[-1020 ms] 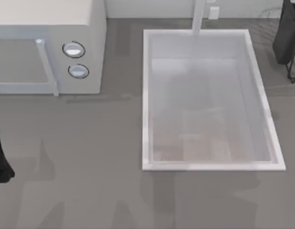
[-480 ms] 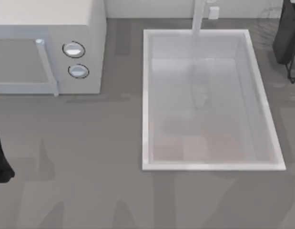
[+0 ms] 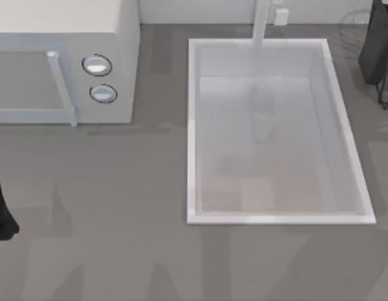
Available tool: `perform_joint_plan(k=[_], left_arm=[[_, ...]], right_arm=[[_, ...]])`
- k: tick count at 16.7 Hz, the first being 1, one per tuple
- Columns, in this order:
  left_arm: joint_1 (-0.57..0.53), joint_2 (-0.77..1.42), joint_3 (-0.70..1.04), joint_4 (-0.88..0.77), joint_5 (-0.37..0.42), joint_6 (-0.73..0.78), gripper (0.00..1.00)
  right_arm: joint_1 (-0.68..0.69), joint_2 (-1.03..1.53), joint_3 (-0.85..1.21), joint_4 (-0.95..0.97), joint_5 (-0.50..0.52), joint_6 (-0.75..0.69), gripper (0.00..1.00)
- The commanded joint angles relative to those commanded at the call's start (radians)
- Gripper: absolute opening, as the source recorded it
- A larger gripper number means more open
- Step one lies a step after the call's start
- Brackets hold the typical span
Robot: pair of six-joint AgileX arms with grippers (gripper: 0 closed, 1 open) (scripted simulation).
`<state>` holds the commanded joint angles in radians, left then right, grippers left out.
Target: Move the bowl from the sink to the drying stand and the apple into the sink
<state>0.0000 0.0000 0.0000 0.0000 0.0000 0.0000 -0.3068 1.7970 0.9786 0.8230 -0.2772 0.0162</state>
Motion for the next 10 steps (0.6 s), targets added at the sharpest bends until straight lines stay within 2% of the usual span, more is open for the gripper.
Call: perform_joint_plan(k=[8, 10], left_arm=[[0.000, 0.000, 0.000, 0.000, 0.000, 0.000, 1.00], [0.000, 0.000, 0.000, 0.000, 0.000, 0.000, 1.00]], right_arm=[[0.000, 0.000, 0.000, 0.000, 0.000, 0.000, 0.98], [0.000, 0.000, 0.000, 0.000, 0.000, 0.000, 1.00]])
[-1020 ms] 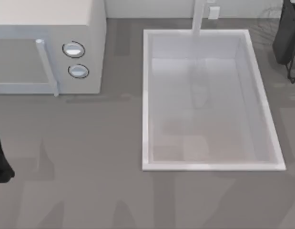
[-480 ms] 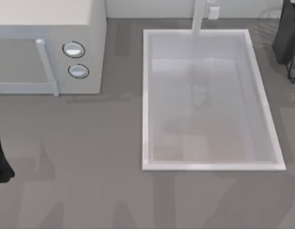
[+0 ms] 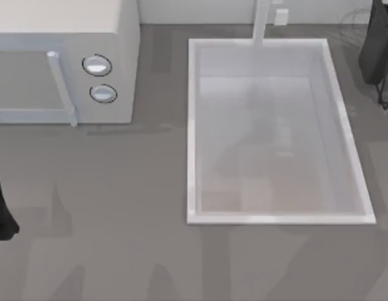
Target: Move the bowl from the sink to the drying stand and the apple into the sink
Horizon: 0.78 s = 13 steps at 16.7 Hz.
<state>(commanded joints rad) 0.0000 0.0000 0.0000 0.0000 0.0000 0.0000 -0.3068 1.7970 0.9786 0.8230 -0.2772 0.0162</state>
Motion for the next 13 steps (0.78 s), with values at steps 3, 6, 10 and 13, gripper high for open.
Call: perform_joint_plan(k=[3, 6, 10, 13], left_arm=[[0.000, 0.000, 0.000, 0.000, 0.000, 0.000, 1.00], [0.000, 0.000, 0.000, 0.000, 0.000, 0.000, 1.00], [0.000, 0.000, 0.000, 0.000, 0.000, 0.000, 1.00], [0.000, 0.000, 0.000, 0.000, 0.000, 0.000, 1.00]], right_arm=[[0.000, 0.000, 0.000, 0.000, 0.000, 0.000, 1.00], [0.000, 0.000, 0.000, 0.000, 0.000, 0.000, 1.00], [0.003, -0.031, -0.012, -0.010, 0.003, 0.000, 1.00], [0.023, -0.146, -0.067, -0.056, 0.019, 0.000, 1.00]])
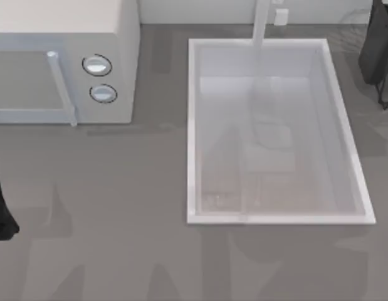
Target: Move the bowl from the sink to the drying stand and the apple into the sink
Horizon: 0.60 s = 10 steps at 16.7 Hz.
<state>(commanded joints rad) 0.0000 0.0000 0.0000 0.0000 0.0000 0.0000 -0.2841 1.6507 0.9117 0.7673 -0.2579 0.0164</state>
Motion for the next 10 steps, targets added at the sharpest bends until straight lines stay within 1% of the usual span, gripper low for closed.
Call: perform_joint_plan(k=[5, 10], left_arm=[[0.000, 0.000, 0.000, 0.000, 0.000, 0.000, 1.00], [0.000, 0.000, 0.000, 0.000, 0.000, 0.000, 1.00]], right_arm=[[0.056, -0.316, -0.183, -0.153, 0.054, -0.004, 1.00], [0.129, -0.768, -0.437, -0.370, 0.121, -0.020, 1.00]])
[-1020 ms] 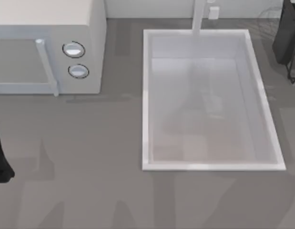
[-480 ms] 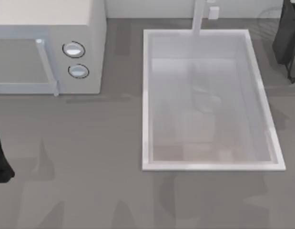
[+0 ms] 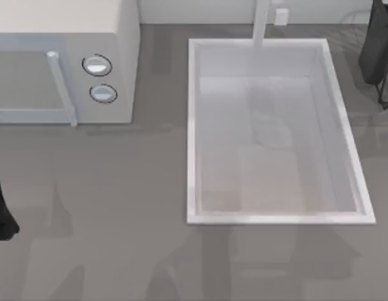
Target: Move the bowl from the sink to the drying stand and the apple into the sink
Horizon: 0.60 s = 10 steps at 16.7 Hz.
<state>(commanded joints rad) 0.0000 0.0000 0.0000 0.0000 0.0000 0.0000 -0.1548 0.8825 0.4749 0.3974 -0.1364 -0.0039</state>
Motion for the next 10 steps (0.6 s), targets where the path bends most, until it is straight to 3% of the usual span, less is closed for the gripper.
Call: perform_joint_plan(k=[6, 10], left_arm=[[0.000, 0.000, 0.000, 0.000, 0.000, 0.000, 1.00], [0.000, 0.000, 0.000, 0.000, 0.000, 0.000, 1.00]], right_arm=[[0.092, -0.560, -0.300, -0.254, 0.082, -0.008, 1.00], [0.138, -0.804, -0.431, -0.362, 0.122, -0.001, 1.00]])
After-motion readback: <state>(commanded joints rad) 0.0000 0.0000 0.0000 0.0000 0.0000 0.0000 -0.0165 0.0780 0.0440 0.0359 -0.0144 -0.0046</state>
